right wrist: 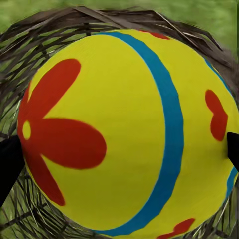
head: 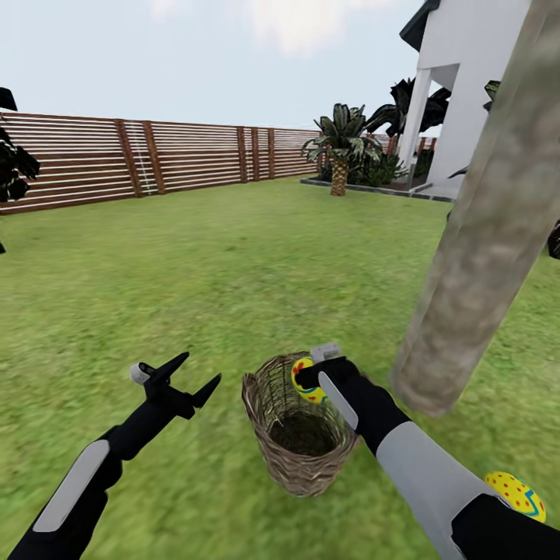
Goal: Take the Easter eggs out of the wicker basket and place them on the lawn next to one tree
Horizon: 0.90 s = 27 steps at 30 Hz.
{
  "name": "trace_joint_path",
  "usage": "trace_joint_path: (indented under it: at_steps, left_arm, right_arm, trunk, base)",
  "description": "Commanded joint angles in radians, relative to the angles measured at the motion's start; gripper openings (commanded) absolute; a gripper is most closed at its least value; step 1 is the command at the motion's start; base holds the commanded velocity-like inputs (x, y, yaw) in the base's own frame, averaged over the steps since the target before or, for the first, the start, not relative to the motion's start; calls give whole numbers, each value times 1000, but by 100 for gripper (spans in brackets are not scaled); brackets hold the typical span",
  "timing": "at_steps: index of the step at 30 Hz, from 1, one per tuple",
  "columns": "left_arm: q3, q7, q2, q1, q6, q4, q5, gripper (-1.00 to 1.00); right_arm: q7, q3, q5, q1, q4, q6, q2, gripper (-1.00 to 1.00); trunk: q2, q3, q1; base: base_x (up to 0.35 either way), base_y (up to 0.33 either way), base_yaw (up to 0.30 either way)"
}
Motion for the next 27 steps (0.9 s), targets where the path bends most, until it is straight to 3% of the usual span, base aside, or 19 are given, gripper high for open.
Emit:
trace_joint_path:
  at_steps: [1, 8, 14, 15, 21, 23, 27]
  left_arm:
    - [-1, -3, -4, 0, 3, 1, 0, 100]
    - [-1, 3, -14, -1, 3, 0, -1, 100]
    - [-1, 6, -14, -1, 3, -1, 0, 100]
    - [-1, 6, -15, 0, 3, 0, 0, 100]
    - [-1, 5, -15, 0, 3, 1, -1, 100]
    - [-1, 5, -14, 0, 3, 1, -1, 100]
    - [-1, 5, -13, 0, 3, 1, 0, 100]
  right_arm:
    - [-9, 3, -11, -1, -1, 2, 0, -100]
    - [-8, 3, -12, -1, -16, 2, -4, -100]
    - [13, 3, -12, -1, -16, 2, -7, -100]
    - [37, 3, -11, -1, -16, 2, -9, -100]
    - [284, -8, -12, -1, -28, 1, -75, -100]
    - [387, -68, -11, -1, -35, 0, -98, -100]
    - [530, -128, -11, -1, -36, 0, -145, -100]
  trunk:
    - [0, 3, -1]
    - [2, 30, -4]
    - [3, 53, -6]
    - [3, 57, -7]
    - [32, 77, -23]
    - [46, 84, -31]
    - [74, 96, -46]
  base:
    - [0, 0, 0]
    - [-18, 0, 0]
    - [-261, 0, 0]
    - [-79, 0, 0]
    - [-10, 0, 0]
    - [0, 0, 0]
    - [-176, 0, 0]
